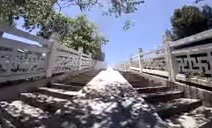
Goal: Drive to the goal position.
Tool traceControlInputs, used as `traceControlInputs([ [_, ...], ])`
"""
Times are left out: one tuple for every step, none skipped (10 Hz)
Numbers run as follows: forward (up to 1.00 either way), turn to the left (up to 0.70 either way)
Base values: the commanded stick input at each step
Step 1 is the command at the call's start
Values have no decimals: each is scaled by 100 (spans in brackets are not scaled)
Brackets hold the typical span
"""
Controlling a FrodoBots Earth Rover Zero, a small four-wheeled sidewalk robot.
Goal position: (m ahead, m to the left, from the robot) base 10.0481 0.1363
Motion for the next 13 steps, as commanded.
traceControlInputs([
  [45,0],
  [45,0],
  [45,0],
  [45,0],
  [45,0],
  [45,0],
  [45,0],
  [45,0],
  [45,0],
  [45,-1],
  [45,-7],
  [45,-19],
  [45,-19],
])
